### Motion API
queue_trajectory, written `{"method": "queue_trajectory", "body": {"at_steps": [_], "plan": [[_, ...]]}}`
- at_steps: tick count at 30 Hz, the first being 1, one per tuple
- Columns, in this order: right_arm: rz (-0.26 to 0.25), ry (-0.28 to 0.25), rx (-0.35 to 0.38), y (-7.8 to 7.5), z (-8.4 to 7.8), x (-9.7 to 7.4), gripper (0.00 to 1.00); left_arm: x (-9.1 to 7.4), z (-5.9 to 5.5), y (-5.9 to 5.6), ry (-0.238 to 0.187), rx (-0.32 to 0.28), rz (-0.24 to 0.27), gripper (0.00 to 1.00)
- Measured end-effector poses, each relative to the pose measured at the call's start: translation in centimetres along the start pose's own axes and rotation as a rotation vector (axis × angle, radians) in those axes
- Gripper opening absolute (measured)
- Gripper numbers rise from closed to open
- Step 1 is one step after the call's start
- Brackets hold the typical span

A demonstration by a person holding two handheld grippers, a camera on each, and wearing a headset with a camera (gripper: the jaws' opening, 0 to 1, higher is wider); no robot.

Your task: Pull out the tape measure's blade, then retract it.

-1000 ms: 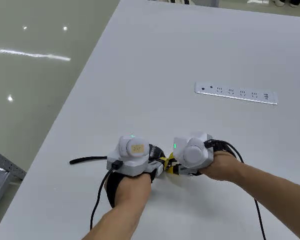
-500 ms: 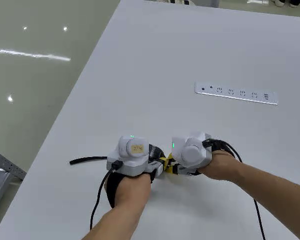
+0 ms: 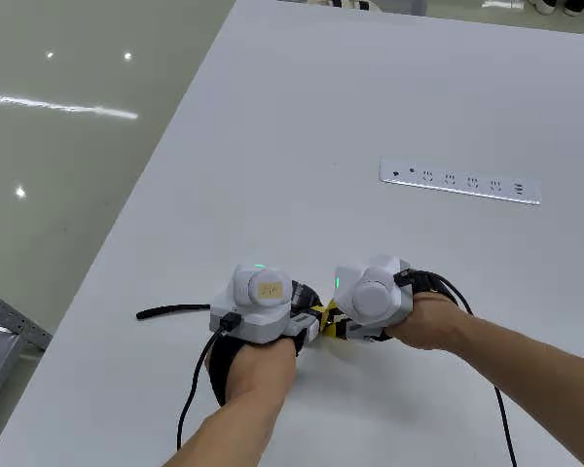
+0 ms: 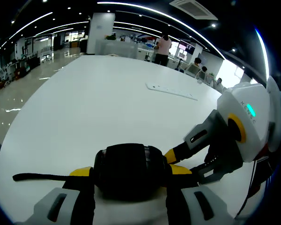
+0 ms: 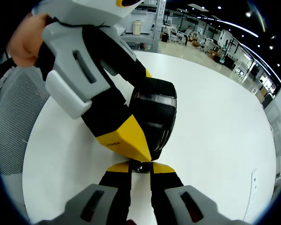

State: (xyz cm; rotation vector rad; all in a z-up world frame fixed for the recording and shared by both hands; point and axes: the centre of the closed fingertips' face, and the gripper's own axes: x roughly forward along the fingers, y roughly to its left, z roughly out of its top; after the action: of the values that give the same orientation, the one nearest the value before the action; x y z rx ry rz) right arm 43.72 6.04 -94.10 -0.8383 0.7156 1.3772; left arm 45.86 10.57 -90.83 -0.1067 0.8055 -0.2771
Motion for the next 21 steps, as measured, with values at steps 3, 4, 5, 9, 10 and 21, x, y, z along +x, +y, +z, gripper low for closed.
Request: {"method": "queue_trajectory", "body": {"at_steps": [3, 4, 5, 9, 10, 21], "plan": [[-0.004, 0.004, 0.004, 0.02, 0.00, -0.02, 0.15, -0.01, 0.01, 0.01, 0.000, -0.002, 0.000, 0.58], [-0.005, 0.005, 0.005, 0.01, -0.02, 0.00, 0.15, 0.00, 0.00, 0.04, 0.003, -0.001, -0.003, 0.59], [-0.006, 0.004, 0.003, 0.00, -0.04, 0.04, 0.15, -0.01, 0.02, 0.06, 0.006, -0.004, -0.006, 0.59], [-0.010, 0.007, -0.006, 0.01, -0.02, 0.00, 0.16, -0.02, -0.05, -0.05, 0.010, 0.014, -0.002, 0.59], [-0.011, 0.007, -0.007, 0.01, -0.01, -0.01, 0.16, -0.02, -0.05, -0.06, 0.010, 0.018, -0.002, 0.60], [-0.025, 0.000, 0.004, -0.05, 0.07, -0.07, 0.16, -0.14, -0.24, 0.05, 0.010, 0.094, 0.008, 0.60]]}}
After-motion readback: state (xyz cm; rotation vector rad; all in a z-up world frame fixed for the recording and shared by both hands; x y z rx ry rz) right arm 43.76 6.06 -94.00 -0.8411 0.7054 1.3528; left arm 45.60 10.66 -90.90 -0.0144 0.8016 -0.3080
